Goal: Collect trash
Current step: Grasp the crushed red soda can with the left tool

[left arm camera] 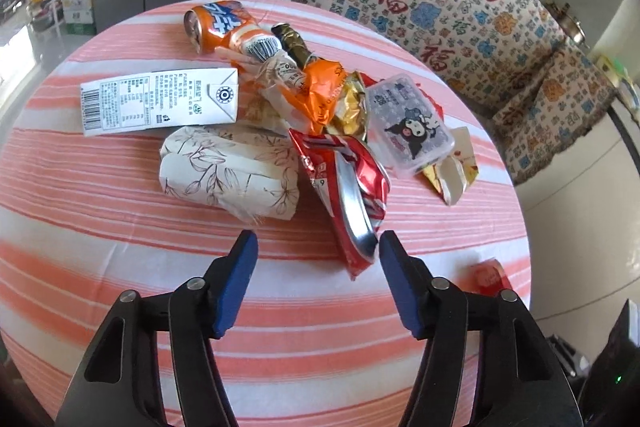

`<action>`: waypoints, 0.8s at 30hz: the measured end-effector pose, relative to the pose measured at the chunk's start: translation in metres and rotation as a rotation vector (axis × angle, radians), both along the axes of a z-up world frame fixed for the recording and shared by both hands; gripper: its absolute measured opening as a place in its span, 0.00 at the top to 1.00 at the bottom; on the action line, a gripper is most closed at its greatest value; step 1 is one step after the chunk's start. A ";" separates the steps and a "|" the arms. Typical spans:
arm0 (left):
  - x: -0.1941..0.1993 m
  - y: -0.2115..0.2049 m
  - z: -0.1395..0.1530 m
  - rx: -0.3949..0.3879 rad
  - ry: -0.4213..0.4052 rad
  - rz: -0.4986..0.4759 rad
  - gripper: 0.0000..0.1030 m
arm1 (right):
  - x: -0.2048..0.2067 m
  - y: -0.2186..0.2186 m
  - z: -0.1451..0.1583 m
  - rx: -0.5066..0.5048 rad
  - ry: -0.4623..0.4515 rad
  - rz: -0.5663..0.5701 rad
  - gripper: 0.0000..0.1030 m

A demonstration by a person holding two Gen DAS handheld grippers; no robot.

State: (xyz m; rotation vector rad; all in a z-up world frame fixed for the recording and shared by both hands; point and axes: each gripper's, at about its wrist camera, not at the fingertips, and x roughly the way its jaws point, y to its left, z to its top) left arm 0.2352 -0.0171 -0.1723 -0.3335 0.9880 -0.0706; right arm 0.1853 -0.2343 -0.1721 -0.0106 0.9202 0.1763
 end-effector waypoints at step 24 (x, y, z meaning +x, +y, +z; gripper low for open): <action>-0.093 0.037 0.005 -0.063 0.108 -0.208 0.77 | -0.018 -0.020 -0.002 0.202 0.063 0.051 0.73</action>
